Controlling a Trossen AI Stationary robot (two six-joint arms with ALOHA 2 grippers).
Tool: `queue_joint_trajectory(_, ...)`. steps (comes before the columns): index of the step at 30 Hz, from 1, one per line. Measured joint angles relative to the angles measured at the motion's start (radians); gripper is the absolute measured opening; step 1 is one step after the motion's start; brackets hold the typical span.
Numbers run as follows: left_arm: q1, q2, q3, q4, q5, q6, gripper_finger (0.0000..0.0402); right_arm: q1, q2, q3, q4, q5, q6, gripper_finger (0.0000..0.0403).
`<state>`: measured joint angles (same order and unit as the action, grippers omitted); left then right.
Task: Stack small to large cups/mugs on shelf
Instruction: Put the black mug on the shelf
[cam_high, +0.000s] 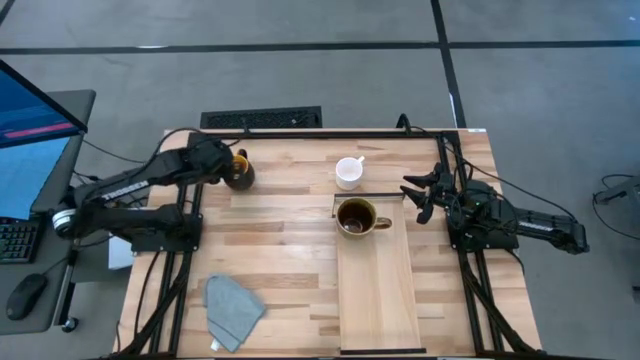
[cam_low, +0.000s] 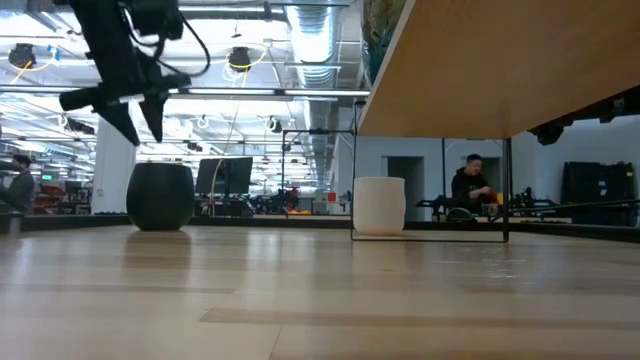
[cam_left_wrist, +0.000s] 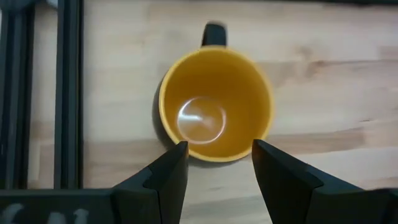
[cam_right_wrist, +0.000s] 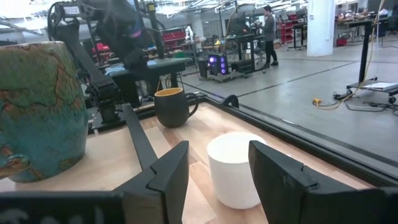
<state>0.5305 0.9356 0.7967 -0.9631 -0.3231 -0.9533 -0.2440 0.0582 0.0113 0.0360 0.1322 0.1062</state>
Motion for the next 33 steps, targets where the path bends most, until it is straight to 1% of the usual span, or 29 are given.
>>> queue_joint_trajectory(4, 0.039, 0.074, 0.000, -0.022, 0.031, -0.004, 0.0169, 0.000, 0.000, 0.000, 0.000, 0.000, 0.000, 0.0189)
queue_joint_trajectory(8, 0.066, 0.119, 0.000, -0.058, 0.032, -0.028, 0.0169, 0.000, 0.000, 0.000, 0.000, 0.000, 0.000, 0.0189)
queue_joint_trajectory(14, 0.089, 0.148, 0.000, -0.051, 0.031, -0.038, 0.0169, 0.000, 0.000, 0.000, 0.000, 0.000, -0.001, 0.0189)
queue_joint_trajectory(20, 0.118, 0.147, 0.000, -0.051, 0.031, -0.062, 0.0169, 0.000, 0.000, 0.000, 0.000, 0.000, -0.009, 0.0189)
queue_joint_trajectory(24, 0.132, 0.147, 0.000, -0.050, 0.031, -0.024, 0.0169, 0.000, 0.000, 0.000, 0.001, -0.001, -0.026, 0.0189)
queue_joint_trajectory(28, 0.132, 0.147, 0.000, -0.036, 0.038, 0.058, 0.0169, 0.000, 0.000, 0.000, 0.002, -0.001, -0.036, 0.0189)
queue_joint_trajectory(33, 0.132, 0.147, 0.000, -0.033, 0.056, 0.074, 0.0169, 0.000, 0.000, 0.000, 0.002, -0.001, -0.036, 0.0189)
